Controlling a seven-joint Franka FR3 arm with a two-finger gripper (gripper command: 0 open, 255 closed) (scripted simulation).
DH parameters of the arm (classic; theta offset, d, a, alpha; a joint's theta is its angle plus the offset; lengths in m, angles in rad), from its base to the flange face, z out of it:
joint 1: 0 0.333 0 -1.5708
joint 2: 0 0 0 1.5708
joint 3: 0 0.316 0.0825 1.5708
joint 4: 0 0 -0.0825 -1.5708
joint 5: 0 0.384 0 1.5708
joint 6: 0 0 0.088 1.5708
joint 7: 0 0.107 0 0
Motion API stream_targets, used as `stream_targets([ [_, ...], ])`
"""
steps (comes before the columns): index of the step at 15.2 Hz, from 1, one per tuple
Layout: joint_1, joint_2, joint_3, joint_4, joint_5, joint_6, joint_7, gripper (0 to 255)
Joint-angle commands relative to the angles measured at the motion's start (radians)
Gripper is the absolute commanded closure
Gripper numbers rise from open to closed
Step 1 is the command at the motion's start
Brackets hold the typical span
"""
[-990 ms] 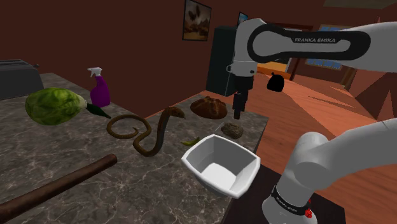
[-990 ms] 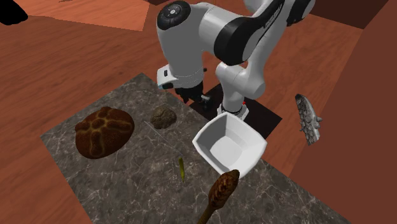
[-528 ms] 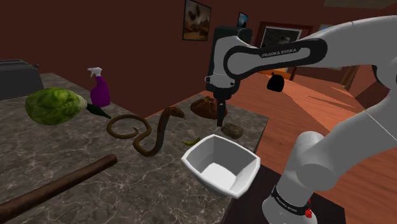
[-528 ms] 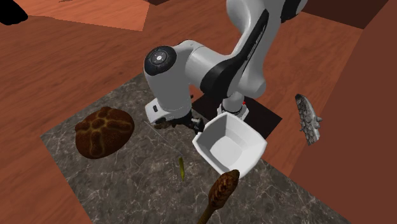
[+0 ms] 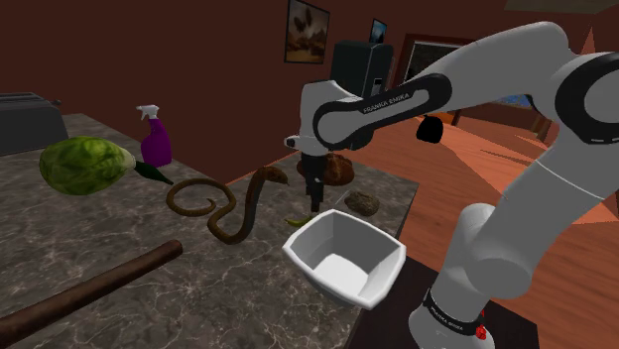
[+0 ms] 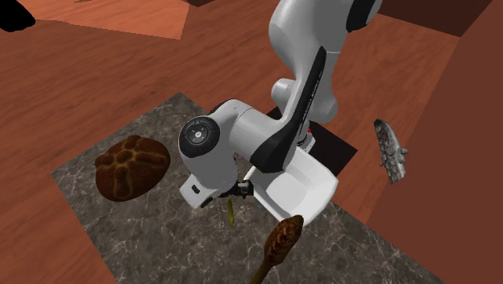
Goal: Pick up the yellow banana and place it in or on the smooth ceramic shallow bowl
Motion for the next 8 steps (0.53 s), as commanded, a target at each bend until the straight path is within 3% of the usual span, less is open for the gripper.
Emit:
stream_targets([
  [1,0.023,0.070,0.006,0.023,0.004,0.059,-0.063,0],
  [3,0.042,0.132,0.015,0.046,0.007,0.107,-0.122,0],
  [8,0.042,0.160,0.016,0.016,0.008,0.166,-0.124,0],
])
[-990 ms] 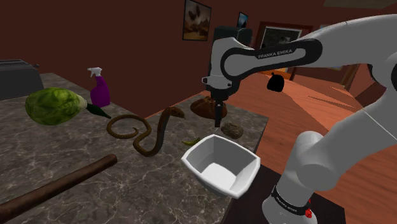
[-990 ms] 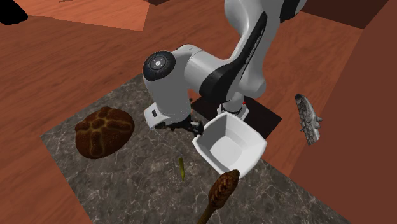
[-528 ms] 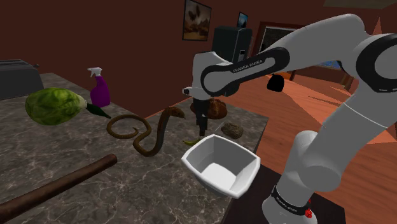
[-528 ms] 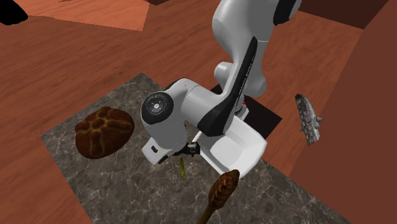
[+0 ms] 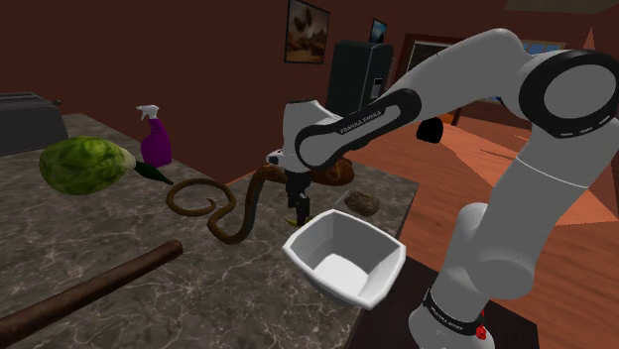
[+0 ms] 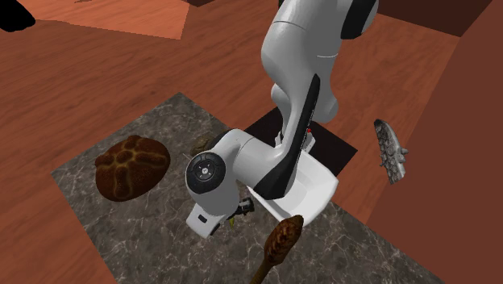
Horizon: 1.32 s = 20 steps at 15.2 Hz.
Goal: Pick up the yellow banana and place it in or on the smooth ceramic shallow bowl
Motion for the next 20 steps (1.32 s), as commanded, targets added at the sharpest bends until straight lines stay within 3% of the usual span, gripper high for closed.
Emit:
stream_targets([
  [1,0.000,0.017,0.000,-0.012,0.000,0.030,-0.002,0],
  [3,0.000,0.036,0.000,-0.030,0.001,0.067,-0.002,0],
  [11,0.000,0.036,0.000,-0.029,0.001,0.066,-0.002,0],
  [12,0.000,0.036,0.000,-0.029,0.001,0.066,-0.002,255],
  [20,0.000,0.036,0.000,-0.029,0.001,0.066,-0.002,255],
])
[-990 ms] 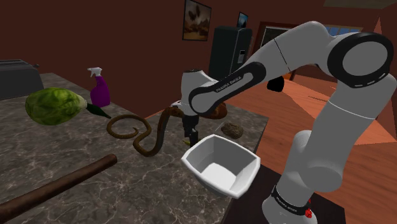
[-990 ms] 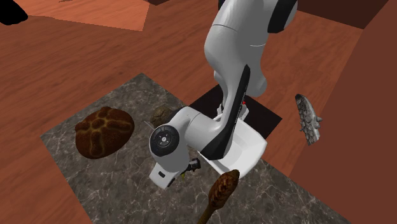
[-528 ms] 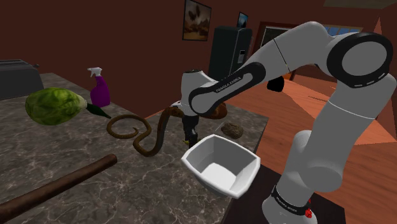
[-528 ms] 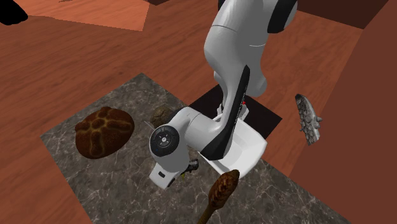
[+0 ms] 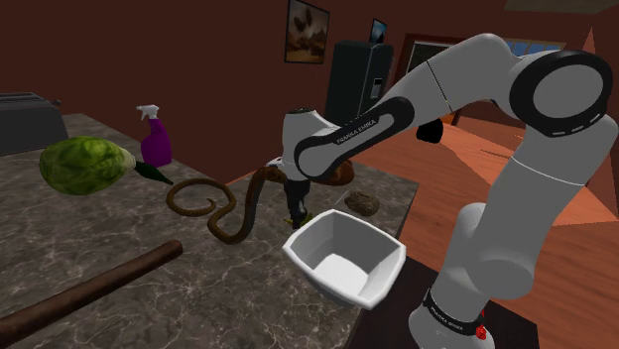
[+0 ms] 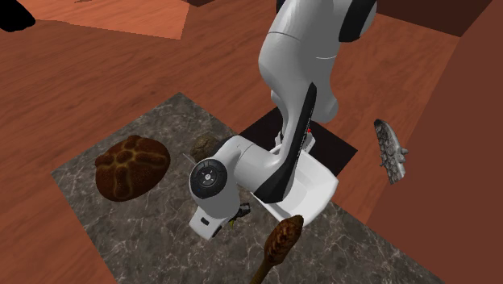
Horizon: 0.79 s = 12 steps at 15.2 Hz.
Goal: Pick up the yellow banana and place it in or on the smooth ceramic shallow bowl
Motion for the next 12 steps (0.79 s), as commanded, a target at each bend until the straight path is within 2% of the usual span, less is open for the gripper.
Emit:
stream_targets([
  [1,0.000,0.000,0.000,0.000,0.000,0.000,0.000,255],
  [12,0.000,-0.081,0.001,0.074,-0.001,-0.154,0.000,255],
])
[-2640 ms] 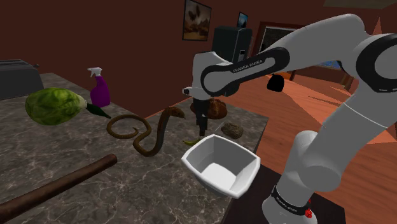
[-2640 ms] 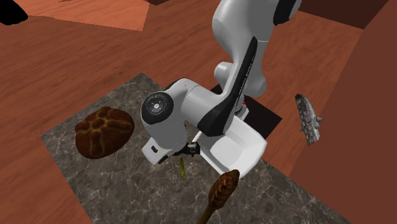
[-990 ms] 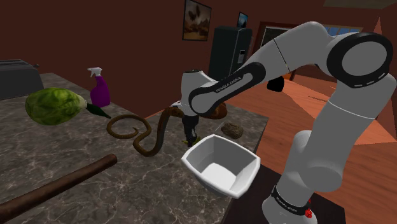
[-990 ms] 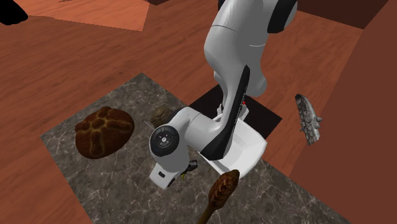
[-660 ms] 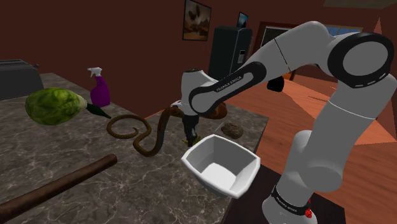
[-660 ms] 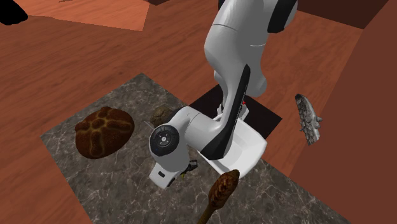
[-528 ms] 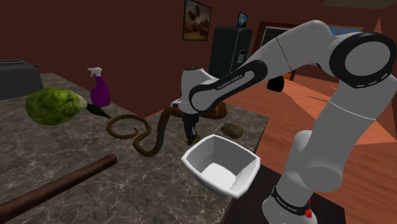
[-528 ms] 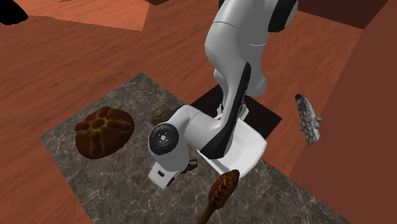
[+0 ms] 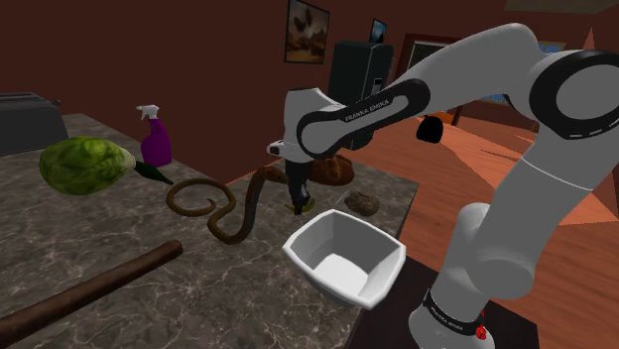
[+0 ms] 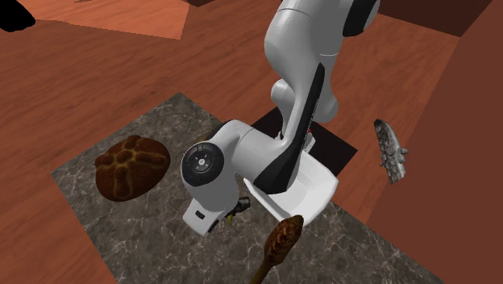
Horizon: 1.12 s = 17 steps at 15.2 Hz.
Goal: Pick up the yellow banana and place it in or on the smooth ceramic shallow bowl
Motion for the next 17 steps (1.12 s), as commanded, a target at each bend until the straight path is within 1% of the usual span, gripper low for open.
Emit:
stream_targets([
  [1,0.000,-0.010,0.000,0.016,0.000,-0.027,0.000,255],
  [17,0.000,-0.074,0.001,0.172,0.000,-0.247,0.000,255],
])
